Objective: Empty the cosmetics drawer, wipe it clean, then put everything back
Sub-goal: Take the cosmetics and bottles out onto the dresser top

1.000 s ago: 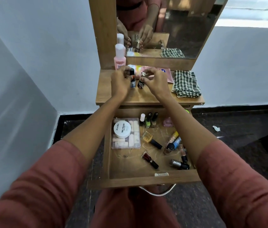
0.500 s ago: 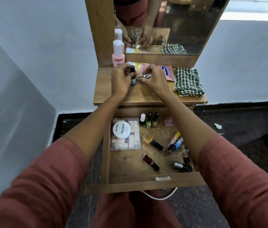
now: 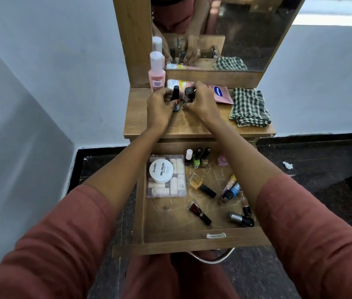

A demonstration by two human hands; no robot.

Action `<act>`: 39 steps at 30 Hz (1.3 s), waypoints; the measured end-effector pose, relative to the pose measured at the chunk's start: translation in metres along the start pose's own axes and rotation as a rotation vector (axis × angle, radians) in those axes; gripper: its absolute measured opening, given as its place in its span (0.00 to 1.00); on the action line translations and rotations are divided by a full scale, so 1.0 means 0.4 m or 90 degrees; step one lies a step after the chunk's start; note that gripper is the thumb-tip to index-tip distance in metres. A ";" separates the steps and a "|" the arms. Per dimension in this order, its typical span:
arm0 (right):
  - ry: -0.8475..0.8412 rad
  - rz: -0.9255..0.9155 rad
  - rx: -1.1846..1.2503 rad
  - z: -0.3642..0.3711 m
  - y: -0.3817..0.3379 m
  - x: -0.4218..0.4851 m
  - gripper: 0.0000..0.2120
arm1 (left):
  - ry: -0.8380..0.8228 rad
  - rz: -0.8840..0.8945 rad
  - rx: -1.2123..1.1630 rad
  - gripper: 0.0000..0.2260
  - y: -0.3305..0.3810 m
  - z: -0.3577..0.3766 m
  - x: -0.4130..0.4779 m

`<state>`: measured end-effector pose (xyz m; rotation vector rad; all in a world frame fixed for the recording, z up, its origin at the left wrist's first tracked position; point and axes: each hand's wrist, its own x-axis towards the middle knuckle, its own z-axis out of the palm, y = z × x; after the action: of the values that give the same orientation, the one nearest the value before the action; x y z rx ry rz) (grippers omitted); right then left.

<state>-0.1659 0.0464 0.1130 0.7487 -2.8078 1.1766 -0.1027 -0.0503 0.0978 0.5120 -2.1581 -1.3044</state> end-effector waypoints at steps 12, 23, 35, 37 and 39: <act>0.023 0.038 0.037 -0.037 0.018 -0.043 0.19 | 0.051 -0.024 0.004 0.11 -0.003 -0.015 -0.036; -0.028 0.046 0.000 -0.127 0.075 -0.220 0.07 | -0.069 0.024 -0.033 0.10 0.033 0.000 -0.251; -0.361 0.243 -0.251 -0.196 0.200 -0.490 0.07 | -0.466 0.021 0.092 0.17 -0.010 0.116 -0.456; -0.407 0.233 -0.314 -0.178 0.218 -0.521 0.09 | -0.483 0.015 0.115 0.18 -0.009 0.131 -0.468; -0.422 0.234 -0.341 -0.168 0.228 -0.543 0.11 | -0.486 0.018 0.136 0.17 -0.008 0.142 -0.477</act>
<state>-0.0245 0.2391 0.0601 0.6778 -3.6623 0.1107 0.0082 0.0974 0.0235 0.0426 -2.9295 -1.4052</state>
